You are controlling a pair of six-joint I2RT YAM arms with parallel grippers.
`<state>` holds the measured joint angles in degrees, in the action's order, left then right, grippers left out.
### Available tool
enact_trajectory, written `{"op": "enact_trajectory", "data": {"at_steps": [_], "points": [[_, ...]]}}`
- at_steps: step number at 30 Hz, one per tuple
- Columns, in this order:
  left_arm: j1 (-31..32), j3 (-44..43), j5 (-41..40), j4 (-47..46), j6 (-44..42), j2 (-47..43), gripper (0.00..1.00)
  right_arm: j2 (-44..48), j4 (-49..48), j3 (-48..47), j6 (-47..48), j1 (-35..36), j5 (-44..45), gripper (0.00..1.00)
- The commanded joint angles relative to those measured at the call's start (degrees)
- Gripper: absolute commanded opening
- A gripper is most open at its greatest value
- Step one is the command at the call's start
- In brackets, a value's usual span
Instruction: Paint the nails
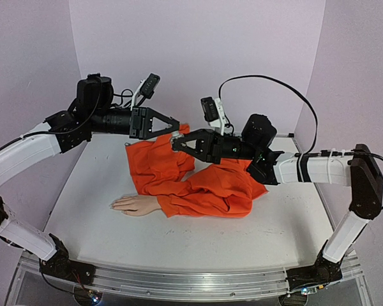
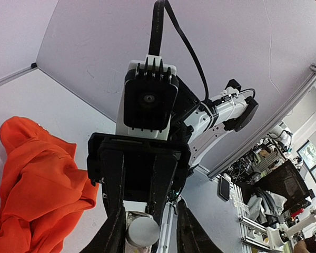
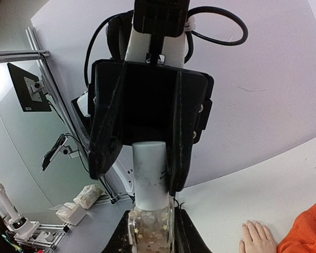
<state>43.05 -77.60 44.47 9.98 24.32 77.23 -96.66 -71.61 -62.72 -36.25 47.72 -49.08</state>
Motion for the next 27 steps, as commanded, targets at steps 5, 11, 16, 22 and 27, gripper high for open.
{"op": "enact_trajectory", "data": {"at_steps": [5,11,16,22,27], "points": [[0.73,-1.81,-0.08,-2.60,0.13,0.82,0.24,0.94,-5.20,-0.90,0.44,0.27,0.71,0.00],[1.05,-2.04,-5.24,-0.41,-0.36,0.73,0.00,2.80,2.99,-0.56,7.55,0.35,10.37,0.00],[6.22,-9.80,-30.30,17.11,-4.21,2.93,0.00,6.67,23.74,-3.03,27.48,10.74,73.11,0.00],[6.81,-11.67,-37.85,21.84,2.65,5.47,0.00,1.06,13.70,-5.97,45.70,16.28,99.25,0.00],[6.79,-12.13,-35.25,21.52,1.11,4.92,0.21,2.23,13.93,-5.50,46.08,16.08,84.63,0.00]]}}
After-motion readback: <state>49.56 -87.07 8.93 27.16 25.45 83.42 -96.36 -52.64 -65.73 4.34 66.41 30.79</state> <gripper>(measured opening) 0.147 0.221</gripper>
